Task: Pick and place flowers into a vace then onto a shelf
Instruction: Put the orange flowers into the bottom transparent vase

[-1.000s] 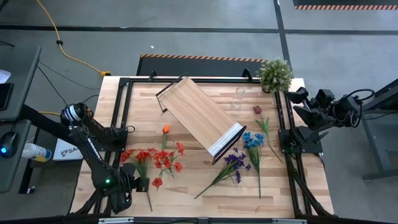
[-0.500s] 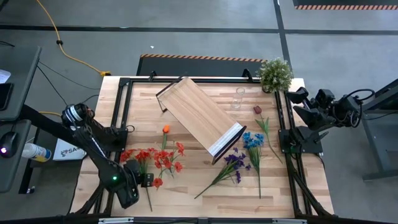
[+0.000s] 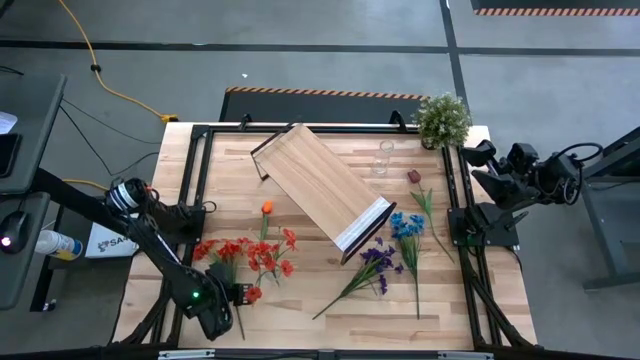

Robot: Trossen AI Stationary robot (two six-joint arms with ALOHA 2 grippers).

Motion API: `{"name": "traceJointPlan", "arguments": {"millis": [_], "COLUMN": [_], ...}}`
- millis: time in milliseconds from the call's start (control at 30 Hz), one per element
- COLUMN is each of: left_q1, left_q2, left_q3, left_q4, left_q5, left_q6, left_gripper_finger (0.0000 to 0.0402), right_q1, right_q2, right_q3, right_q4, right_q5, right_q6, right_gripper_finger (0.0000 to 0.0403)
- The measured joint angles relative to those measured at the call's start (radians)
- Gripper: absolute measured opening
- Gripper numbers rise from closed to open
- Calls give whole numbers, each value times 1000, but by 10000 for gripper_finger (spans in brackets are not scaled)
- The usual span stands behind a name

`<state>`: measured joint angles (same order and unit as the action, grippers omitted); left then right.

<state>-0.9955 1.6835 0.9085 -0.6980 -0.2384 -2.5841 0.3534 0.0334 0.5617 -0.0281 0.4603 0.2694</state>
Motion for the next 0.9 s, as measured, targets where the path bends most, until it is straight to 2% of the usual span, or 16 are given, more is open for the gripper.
{"name": "traceJointPlan", "arguments": {"millis": [900], "left_q1": [0], "left_q2": [0], "left_q3": [-2], "left_q4": [4], "left_q5": [-17], "left_q6": [91], "left_gripper_finger": [246], "right_q1": [0], "right_q2": [0], "right_q3": [0], "right_q4": [18], "right_q5": [0], "right_q6": [3], "right_gripper_finger": [381]}}
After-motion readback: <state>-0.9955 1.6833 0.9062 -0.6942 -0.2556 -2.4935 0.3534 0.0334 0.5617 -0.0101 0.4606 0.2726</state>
